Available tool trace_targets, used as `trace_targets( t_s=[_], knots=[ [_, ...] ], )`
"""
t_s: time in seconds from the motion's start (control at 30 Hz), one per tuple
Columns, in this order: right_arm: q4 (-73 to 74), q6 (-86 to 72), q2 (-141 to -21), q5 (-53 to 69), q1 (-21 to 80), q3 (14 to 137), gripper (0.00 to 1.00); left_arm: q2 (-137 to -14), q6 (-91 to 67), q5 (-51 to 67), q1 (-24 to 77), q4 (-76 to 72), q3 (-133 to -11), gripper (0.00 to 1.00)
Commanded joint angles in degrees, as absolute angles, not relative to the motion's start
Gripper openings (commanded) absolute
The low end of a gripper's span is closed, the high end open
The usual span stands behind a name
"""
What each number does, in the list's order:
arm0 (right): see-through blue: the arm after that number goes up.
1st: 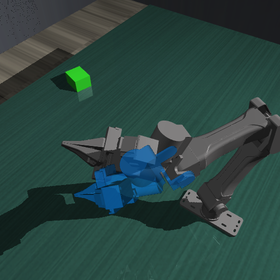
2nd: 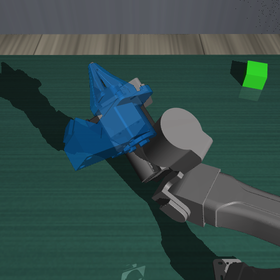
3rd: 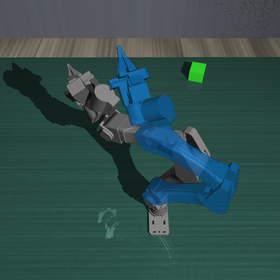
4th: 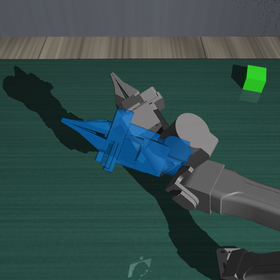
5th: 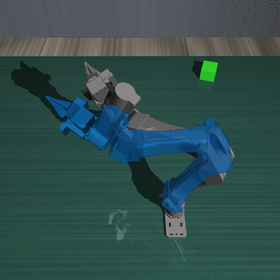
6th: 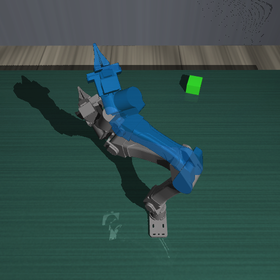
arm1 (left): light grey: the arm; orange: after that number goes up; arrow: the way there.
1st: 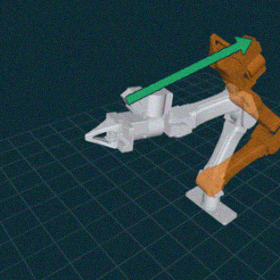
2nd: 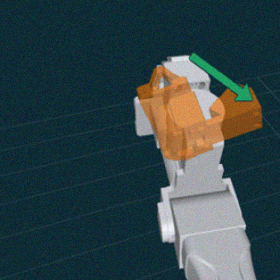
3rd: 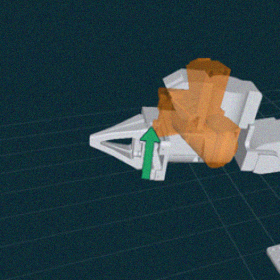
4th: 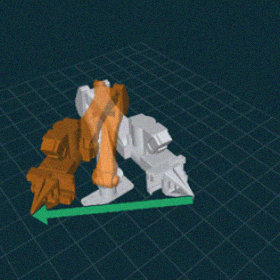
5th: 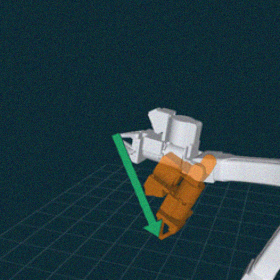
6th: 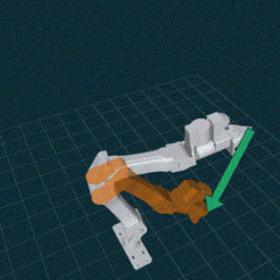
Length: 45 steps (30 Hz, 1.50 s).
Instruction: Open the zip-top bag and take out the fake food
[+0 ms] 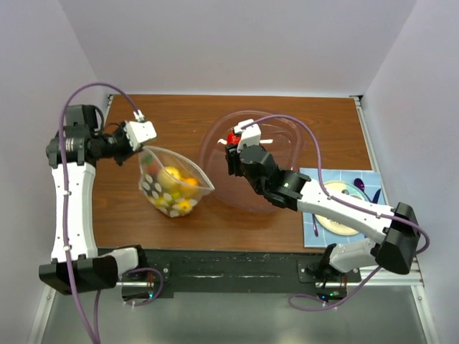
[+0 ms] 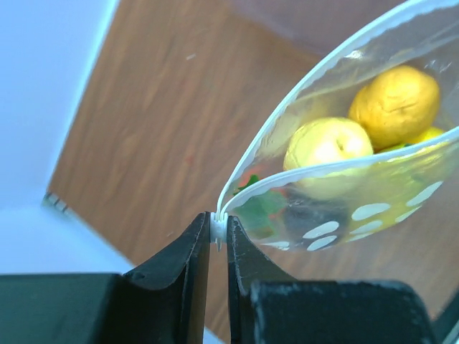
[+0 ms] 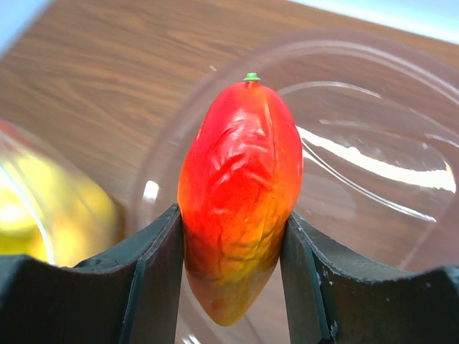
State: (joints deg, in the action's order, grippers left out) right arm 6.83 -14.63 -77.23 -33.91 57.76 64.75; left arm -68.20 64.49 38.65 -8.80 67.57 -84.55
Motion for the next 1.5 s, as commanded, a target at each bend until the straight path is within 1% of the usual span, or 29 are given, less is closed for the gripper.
trace_targets(
  t_s=[0.0, 0.07, 0.1, 0.17, 0.2, 0.27, 0.3, 0.33, 0.4, 0.43, 0.47, 0.53, 0.67, 0.77, 0.8, 0.87, 0.9, 0.97, 1.0, 1.03, 1.07, 1.1, 1.17, 1.27, 1.3, 1.37, 1.4, 1.47],
  knots=[
    [8.3, -16.7, -79.7, -35.2, 56.1, 64.3, 0.11, -72.1, 58.5, 35.7, -13.3, 57.4, -91.1, 0.01],
    [8.3, -17.3, -81.9, -34.3, 55.2, 64.2, 0.17, -72.9, 54.3, 33.3, -14.3, 50.9, -91.0, 0.01],
    [8.4, -17.6, -82.9, -33.5, 54.3, 64.4, 0.31, -72.9, 53.2, 33.0, -14.4, 49.1, -90.8, 0.01],
    [9.0, -17.9, -85.3, -32.6, 53.9, 64.8, 0.41, -73.8, 50.8, 32.2, -14.6, 46.4, -90.7, 0.01],
    [9.5, -18.1, -86.0, -32.4, 53.9, 65.5, 0.57, -74.1, 50.5, 32.3, -14.6, 46.5, -90.8, 0.01],
    [11.2, -18.9, -87.3, -31.3, 53.8, 66.1, 0.73, -74.0, 51.6, 33.6, -14.5, 49.1, -89.9, 0.01],
    [11.9, -19.3, -88.0, -30.9, 53.9, 66.5, 0.90, -73.7, 52.5, 34.1, -14.6, 50.4, -89.3, 0.01],
    [12.6, -19.8, -88.2, -29.9, 53.9, 66.4, 0.99, -73.1, 53.6, 34.8, -14.5, 53.9, -87.1, 0.01],
    [13.0, -20.3, -87.8, -29.4, 53.9, 65.7, 0.99, -71.4, 61.1, 37.2, -14.6, 59.7, -83.2, 0.02],
    [13.2, -20.8, -87.5, -29.2, 53.9, 65.2, 0.99, -70.8, 64.1, 37.6, -14.6, 65.9, -81.7, 0.03],
    [13.4, -20.9, -87.2, -28.9, 53.9, 64.8, 0.99, -69.4, 69.7, 37.7, -14.6, 68.7, -80.2, 0.03],
    [13.5, -21.0, -86.0, -28.8, 53.9, 64.0, 0.99, -68.2, 73.8, 36.8, -14.6, 74.5, -75.0, 0.04],
    [12.2, -20.7, -83.5, -27.1, 53.9, 62.9, 0.99, -64.2, 77.9, 33.2, -14.5, 75.4, -66.6, 0.04],
    [11.0, -21.3, -82.7, -24.4, 54.0, 62.4, 0.99, -62.4, 78.5, 33.0, -14.3, 75.4, -63.6, 0.09],
    [10.6, -21.9, -82.8, -23.0, 53.9, 62.0, 0.99, -62.2, 78.4, 33.2, -14.4, 75.4, -63.5, 0.20],
    [10.8, -22.7, -84.0, -22.1, 54.1, 61.7, 0.99, -62.1, 78.0, 34.3, -14.4, 75.4, -64.2, 0.31],
    [11.4, -23.8, -84.5, -22.1, 54.7, 61.4, 0.99, -62.4, 77.6, 34.8, -14.3, 75.4, -65.7, 0.40],
    [14.1, -25.3, -85.3, -22.7, 55.2, 60.2, 0.99, -63.5, 75.8, 36.6, -14.5, 75.3, -68.3, 0.45],
    [15.4, -26.8, -85.4, -23.0, 56.1, 59.3, 0.99, -64.0, 75.2, 37.1, -14.4, 75.3, -71.5, 0.57],
    [15.6, -27.5, -85.2, -24.1, 56.6, 58.4, 0.99, -65.2, 74.0, 38.2, -14.5, 75.3, -73.2, 0.74],
    [15.6, -27.9, -84.2, -25.0, 58.3, 55.7, 0.99, -66.0, 72.9, 38.9, -14.5, 75.0, -75.0, 0.95],
    [14.9, -28.5, -83.4, -26.1, 59.1, 54.3, 0.99, -66.7, 71.6, 39.5, -14.5, 73.7, -78.2, 1.00],
    [14.2, -28.7, -81.8, -29.0, 61.2, 51.4, 0.99, -69.2, 67.9, 41.2, -14.4, 71.8, -80.8, 1.00],
    [12.7, -27.8, -78.9, -31.3, 63.5, 51.2, 0.99, -71.5, 58.0, 40.3, -14.5, 61.2, -81.4, 1.00],
    [11.4, -26.2, -78.5, -31.5, 64.1, 51.7, 0.99, -72.2, 55.5, 39.4, -14.5, 53.7, -79.7, 1.00],
    [9.9, -24.5, -78.6, -31.5, 65.2, 53.9, 0.99, -74.9, 48.1, 34.3, -14.5, 45.0, -77.3, 1.00],
    [8.4, -23.0, -79.4, -31.1, 65.6, 54.8, 0.99, -76.1, 46.4, 32.7, -14.4, 38.2, -75.6, 1.00],
    [7.7, -21.8, -81.2, -30.7, 66.0, 58.2, 0.99, -81.1, 44.3, 29.6, -14.5, 35.1, -75.8, 1.00]
  ],
)
